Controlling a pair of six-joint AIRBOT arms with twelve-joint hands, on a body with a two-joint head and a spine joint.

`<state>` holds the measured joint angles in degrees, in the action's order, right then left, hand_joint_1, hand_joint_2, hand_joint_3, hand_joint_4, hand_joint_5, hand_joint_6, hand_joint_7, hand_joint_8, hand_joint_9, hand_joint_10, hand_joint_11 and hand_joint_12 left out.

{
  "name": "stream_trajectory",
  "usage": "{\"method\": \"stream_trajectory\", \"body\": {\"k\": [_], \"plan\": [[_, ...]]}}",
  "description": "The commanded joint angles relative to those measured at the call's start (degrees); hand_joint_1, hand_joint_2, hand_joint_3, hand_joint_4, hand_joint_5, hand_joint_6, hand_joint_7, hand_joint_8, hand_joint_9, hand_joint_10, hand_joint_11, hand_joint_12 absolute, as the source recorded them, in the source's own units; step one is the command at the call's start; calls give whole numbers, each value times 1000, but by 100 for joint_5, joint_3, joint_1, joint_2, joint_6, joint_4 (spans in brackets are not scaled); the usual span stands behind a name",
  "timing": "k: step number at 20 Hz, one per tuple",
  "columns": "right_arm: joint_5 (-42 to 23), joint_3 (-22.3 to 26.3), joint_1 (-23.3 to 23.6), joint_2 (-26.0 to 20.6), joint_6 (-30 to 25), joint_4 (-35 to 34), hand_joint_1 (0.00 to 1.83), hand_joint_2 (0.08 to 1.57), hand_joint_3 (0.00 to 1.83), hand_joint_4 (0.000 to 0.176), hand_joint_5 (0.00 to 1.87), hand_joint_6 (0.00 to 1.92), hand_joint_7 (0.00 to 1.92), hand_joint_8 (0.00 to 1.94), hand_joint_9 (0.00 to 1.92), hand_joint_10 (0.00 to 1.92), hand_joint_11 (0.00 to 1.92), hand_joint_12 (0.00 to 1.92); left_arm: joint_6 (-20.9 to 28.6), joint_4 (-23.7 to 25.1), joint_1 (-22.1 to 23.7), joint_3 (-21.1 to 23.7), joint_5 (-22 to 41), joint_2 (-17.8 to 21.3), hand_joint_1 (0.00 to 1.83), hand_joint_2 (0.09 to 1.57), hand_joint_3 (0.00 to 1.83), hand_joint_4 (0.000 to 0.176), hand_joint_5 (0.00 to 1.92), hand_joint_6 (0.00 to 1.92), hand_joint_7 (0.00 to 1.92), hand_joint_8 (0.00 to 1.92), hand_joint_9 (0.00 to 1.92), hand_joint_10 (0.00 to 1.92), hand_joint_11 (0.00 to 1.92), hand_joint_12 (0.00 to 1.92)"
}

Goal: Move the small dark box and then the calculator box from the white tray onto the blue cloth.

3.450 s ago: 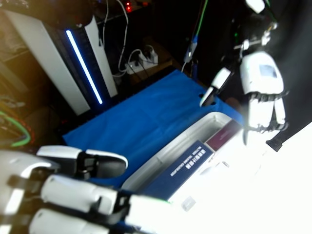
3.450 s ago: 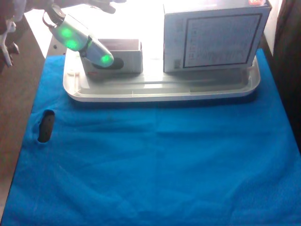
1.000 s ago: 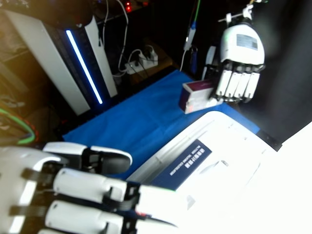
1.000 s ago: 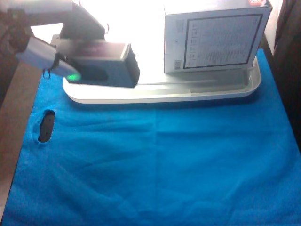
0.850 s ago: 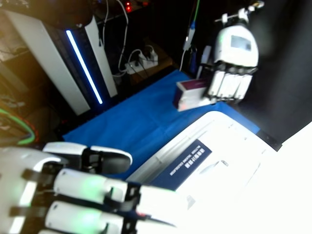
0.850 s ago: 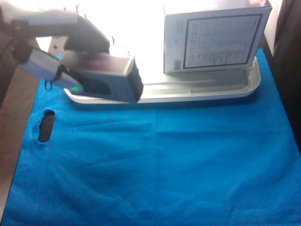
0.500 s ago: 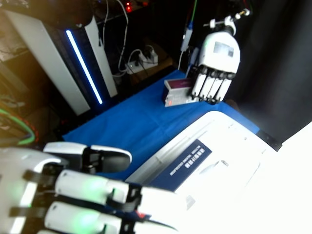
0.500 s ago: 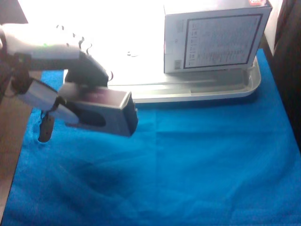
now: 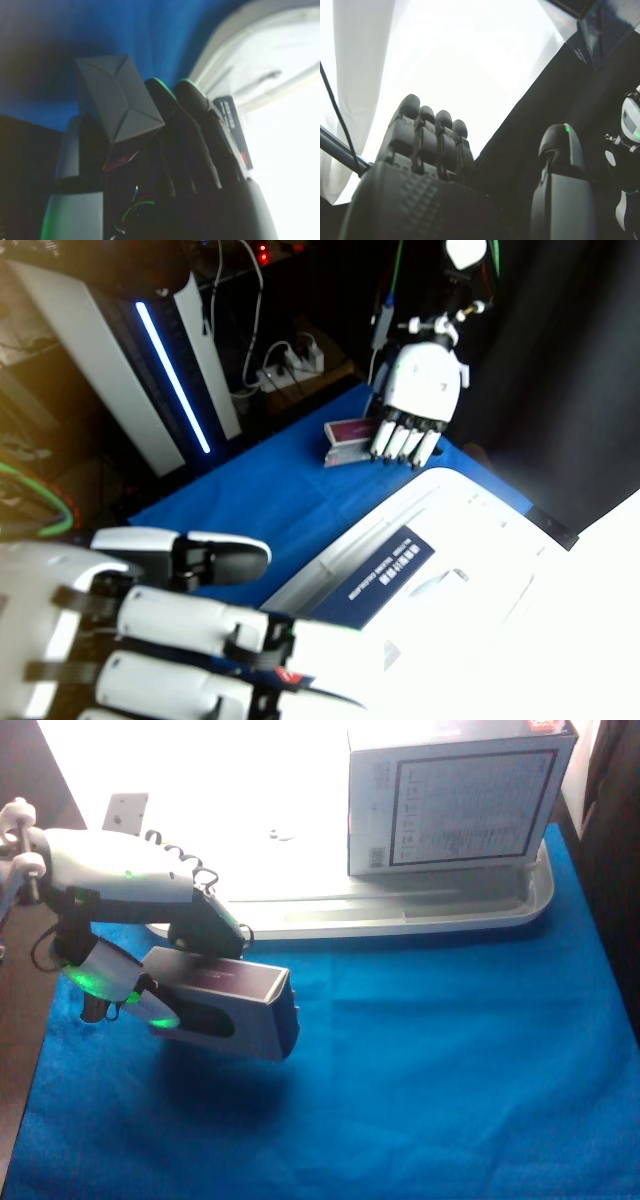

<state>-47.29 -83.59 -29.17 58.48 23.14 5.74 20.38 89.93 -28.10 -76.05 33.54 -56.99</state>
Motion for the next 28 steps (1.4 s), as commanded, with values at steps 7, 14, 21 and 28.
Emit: {"method": "stream_trajectory", "body": {"k": [7,14,21,28], "plan": [[-654,-12,37,19,-11,-161,840,1021,13,0,164,2,283,0,224,0,98,186,10,-256,43,-28,102,-68,996,1164,0,118,862,1161,801,614,661,806,288,1358],[-654,-51,37,77,-11,-161,824,1052,13,0,147,0,247,0,210,0,95,179,10,-289,51,-9,206,-51,917,871,0,0,876,70,740,544,646,628,326,1046],[-655,-52,38,75,-11,-161,883,1025,0,0,151,4,260,8,221,7,101,177,10,-296,205,8,275,-11,736,809,3,0,540,0,626,240,522,392,74,1023],[-652,-83,38,82,-11,-161,901,934,0,0,147,2,208,5,189,6,165,270,-181,-278,971,112,262,227,644,747,1,49,392,0,594,3,612,110,226,1131]]}}
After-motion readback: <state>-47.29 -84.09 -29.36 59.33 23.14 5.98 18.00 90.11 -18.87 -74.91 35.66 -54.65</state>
